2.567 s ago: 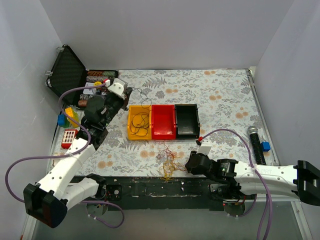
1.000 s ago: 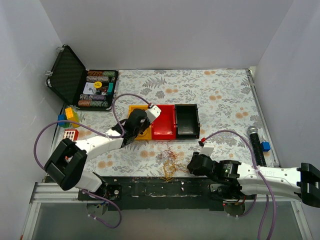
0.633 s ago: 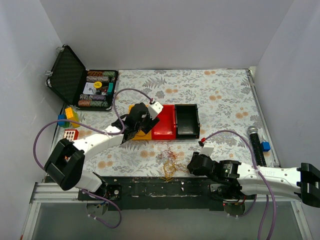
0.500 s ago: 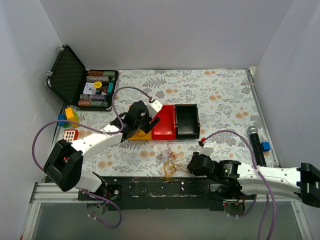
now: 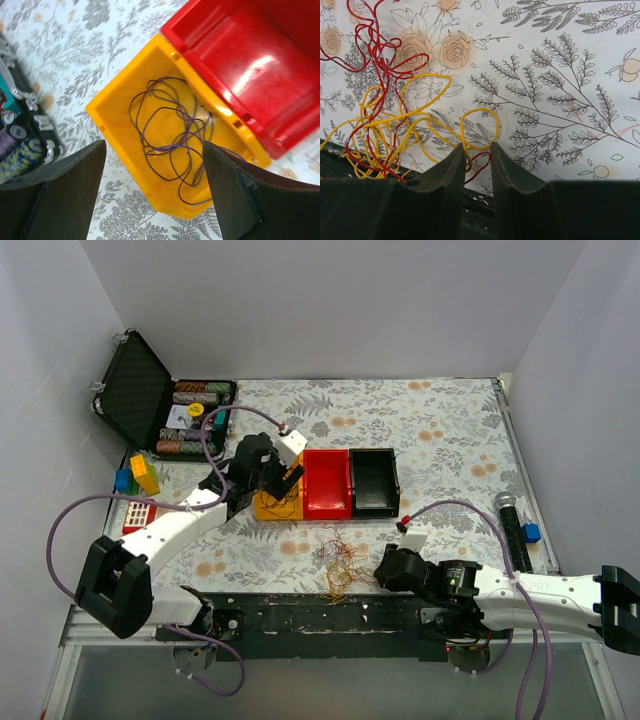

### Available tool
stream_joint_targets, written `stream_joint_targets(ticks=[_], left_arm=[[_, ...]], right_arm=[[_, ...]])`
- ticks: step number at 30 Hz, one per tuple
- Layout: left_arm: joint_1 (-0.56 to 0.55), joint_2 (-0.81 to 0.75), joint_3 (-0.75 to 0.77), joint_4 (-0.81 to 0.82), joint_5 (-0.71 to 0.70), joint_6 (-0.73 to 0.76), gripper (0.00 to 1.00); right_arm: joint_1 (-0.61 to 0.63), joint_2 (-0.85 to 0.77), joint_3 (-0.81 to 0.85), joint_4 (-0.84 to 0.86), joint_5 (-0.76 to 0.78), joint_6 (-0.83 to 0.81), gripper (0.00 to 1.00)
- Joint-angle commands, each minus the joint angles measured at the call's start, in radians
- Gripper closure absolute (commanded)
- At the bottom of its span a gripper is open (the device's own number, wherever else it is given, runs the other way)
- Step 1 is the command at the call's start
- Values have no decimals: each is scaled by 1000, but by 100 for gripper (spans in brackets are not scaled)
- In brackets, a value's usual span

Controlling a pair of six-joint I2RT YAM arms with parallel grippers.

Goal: Untangle the cables

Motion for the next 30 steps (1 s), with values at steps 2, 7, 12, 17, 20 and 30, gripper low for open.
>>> stream_joint_targets(ticks=[2, 7, 12, 17, 20, 30], left_arm=[[-1, -139, 30, -157, 263, 126, 20], [-3, -228, -34, -297, 464, 230, 17], [-36, -300, -76, -336, 524, 242, 11], [-271, -340, -120, -270, 469, 109, 2], [-368, -308, -153, -184, 434, 69, 2], [-414, -111, -246, 167, 328, 133, 26]], right_arm=[[5, 6, 6, 16, 10, -16, 66], [5, 3, -1, 24, 10, -21, 66], [5, 4, -4, 39, -6, -42, 57], [6, 5, 41, -20, 43, -38, 34], [5, -5, 64, -37, 62, -44, 30], [6, -150, 32, -45, 59, -2, 39]])
